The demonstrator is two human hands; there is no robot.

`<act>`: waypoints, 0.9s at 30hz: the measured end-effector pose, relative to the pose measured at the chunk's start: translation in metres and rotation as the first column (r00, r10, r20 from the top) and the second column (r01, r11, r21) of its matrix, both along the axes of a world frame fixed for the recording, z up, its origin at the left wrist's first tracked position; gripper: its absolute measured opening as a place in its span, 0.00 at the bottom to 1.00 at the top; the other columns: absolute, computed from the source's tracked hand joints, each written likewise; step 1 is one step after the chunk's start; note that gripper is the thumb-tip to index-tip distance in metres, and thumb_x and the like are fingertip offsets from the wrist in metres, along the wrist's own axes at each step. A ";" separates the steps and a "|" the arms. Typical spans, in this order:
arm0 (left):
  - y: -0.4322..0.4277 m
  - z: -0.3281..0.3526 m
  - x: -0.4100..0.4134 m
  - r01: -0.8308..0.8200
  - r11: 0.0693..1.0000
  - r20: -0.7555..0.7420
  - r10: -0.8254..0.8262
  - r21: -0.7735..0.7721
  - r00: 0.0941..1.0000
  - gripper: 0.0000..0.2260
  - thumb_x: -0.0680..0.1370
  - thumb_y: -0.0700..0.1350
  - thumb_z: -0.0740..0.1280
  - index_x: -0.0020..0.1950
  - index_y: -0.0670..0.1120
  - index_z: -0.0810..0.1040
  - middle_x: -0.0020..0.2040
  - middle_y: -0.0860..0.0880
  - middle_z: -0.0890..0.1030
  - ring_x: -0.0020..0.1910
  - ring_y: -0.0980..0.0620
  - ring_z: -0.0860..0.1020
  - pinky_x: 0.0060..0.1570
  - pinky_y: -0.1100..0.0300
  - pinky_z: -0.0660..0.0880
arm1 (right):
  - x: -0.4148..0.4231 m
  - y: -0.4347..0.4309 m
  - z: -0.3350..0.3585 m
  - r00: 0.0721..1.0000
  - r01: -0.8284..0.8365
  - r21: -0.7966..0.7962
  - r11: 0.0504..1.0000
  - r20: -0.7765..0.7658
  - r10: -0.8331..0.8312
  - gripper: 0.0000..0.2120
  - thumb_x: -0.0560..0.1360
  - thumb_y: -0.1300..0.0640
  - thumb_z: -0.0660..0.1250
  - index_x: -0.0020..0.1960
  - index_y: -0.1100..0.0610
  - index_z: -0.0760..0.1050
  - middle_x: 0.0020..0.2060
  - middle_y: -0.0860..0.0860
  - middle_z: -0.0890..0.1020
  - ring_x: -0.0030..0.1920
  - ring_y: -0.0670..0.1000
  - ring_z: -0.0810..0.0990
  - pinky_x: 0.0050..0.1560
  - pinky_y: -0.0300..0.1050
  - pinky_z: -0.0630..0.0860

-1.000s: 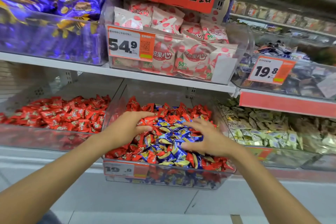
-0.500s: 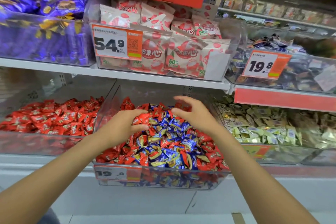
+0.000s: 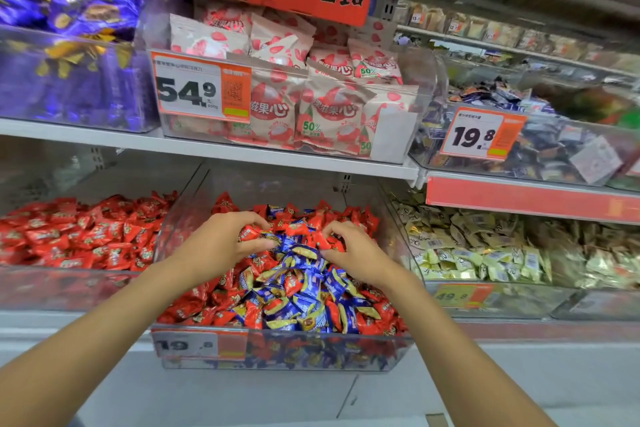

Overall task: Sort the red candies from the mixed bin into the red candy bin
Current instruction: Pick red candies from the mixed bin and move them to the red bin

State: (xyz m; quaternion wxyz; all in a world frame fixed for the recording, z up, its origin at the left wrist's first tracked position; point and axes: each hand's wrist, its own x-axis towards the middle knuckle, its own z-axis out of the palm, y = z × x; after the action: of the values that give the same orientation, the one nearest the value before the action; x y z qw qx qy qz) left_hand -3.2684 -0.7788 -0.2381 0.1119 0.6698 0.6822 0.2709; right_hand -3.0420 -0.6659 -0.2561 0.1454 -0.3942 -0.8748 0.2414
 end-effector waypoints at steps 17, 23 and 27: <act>0.049 -0.016 0.024 0.082 0.991 0.096 -0.072 -0.110 0.993 0.23 0.76 0.53 0.67 0.71 0.54 0.69 0.72 0.50 0.69 0.69 0.49 0.70 0.66 0.54 0.69 | 0.041 -0.017 0.035 0.926 -0.040 -0.318 0.947 -0.367 -0.084 0.34 0.78 0.70 0.60 0.69 0.34 0.60 0.75 0.45 0.57 0.72 0.46 0.64 0.57 0.50 0.77; 0.051 -0.016 0.027 0.024 1.000 0.054 -0.024 0.002 0.998 0.21 0.78 0.55 0.64 0.70 0.52 0.70 0.70 0.49 0.72 0.70 0.49 0.69 0.68 0.51 0.67 | 0.040 -0.014 0.031 0.945 0.095 -0.127 0.987 -0.302 -0.130 0.15 0.81 0.63 0.57 0.58 0.49 0.77 0.56 0.50 0.79 0.47 0.49 0.79 0.45 0.44 0.77; 0.042 -0.013 0.029 0.021 0.999 0.029 -0.022 0.038 0.999 0.21 0.78 0.55 0.62 0.69 0.51 0.71 0.69 0.52 0.72 0.68 0.51 0.70 0.66 0.55 0.66 | 0.031 -0.015 0.014 0.996 0.071 0.036 0.997 -0.058 -0.069 0.14 0.78 0.46 0.64 0.62 0.48 0.77 0.59 0.47 0.77 0.59 0.44 0.73 0.61 0.41 0.67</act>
State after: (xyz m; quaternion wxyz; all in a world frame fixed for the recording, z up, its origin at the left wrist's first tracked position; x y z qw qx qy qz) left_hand -3.2393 -0.7364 -0.2515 0.1122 0.6750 0.6681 0.2923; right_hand -3.0109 -0.6813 -0.2419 0.1858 -0.4148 -0.8604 0.2306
